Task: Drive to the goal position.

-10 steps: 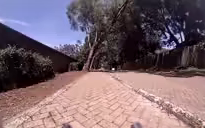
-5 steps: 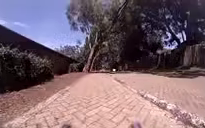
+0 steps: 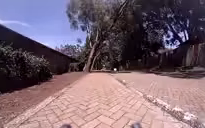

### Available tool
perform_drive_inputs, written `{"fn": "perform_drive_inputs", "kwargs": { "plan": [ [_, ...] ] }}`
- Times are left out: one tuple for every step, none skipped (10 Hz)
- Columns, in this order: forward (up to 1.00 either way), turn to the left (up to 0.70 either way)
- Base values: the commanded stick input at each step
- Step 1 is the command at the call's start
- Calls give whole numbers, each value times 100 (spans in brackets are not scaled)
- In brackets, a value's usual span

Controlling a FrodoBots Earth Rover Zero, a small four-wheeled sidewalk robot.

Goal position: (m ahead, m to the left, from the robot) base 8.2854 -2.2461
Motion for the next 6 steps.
{"fn": "perform_drive_inputs", "kwargs": {
  "plan": [
    [70, 0],
    [70, 0],
    [70, 0],
    [70, 0],
    [70, 0],
    [70, 0]
  ]
}}
